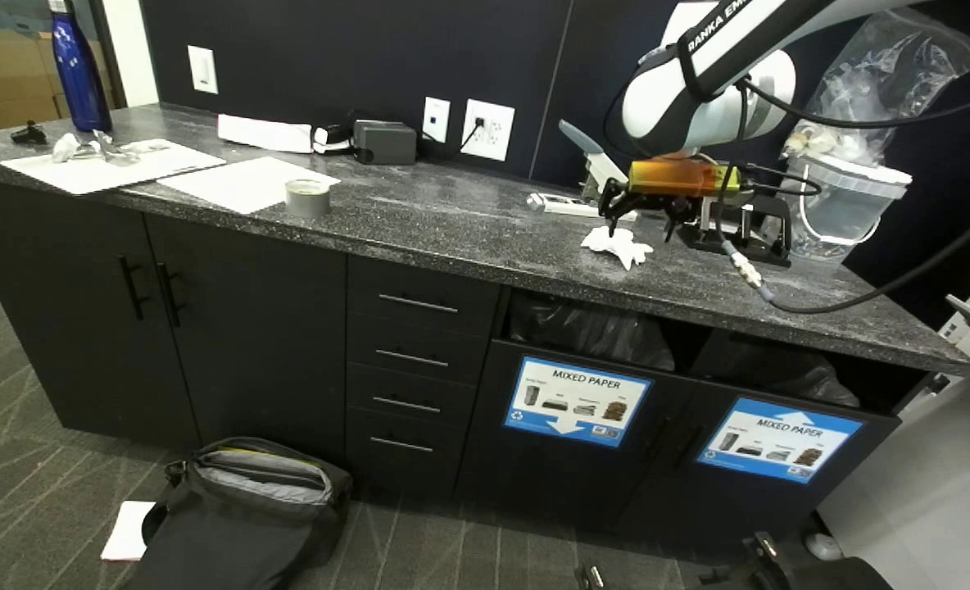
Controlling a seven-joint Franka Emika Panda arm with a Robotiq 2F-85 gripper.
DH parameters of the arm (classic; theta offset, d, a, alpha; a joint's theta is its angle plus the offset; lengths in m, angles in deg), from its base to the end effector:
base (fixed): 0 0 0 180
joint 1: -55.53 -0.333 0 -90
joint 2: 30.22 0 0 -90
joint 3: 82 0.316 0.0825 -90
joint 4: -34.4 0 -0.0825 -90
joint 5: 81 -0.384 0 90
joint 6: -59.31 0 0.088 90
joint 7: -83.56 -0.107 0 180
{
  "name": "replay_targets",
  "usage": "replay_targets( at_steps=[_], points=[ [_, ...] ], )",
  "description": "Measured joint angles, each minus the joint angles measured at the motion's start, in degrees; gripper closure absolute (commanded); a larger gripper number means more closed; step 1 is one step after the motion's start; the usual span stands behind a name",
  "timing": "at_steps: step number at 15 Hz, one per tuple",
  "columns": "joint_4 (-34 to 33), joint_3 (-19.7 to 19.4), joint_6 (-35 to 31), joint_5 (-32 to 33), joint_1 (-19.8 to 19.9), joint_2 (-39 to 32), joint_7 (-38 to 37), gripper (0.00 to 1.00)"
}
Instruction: Throw the papers on the countertop in the bin on the left
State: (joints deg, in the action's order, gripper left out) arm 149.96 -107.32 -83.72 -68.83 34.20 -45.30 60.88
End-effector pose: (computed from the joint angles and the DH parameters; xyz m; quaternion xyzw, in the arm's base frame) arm 0.6146 -0.0305 0.3581 0.9752 -0.1391 0.1349 0.1071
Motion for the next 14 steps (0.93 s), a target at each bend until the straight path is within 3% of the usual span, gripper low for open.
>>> replay_targets(
  at_steps=[3, 5, 13, 14],
  points=[
    [-4.9, 8.3, -1.3, -2.3, 10.0, -3.1, 3.7, 0.00],
    [-8.9, 11.8, -3.2, -3.1, 14.8, -7.2, 7.7, 0.00],
    [-29.4, 20.2, -2.5, -7.2, 26.9, -24.4, 23.7, 0.00],
    [-31.9, 20.3, -1.8, -7.2, 27.5, -26.3, 24.4, 0.25]
  ],
)
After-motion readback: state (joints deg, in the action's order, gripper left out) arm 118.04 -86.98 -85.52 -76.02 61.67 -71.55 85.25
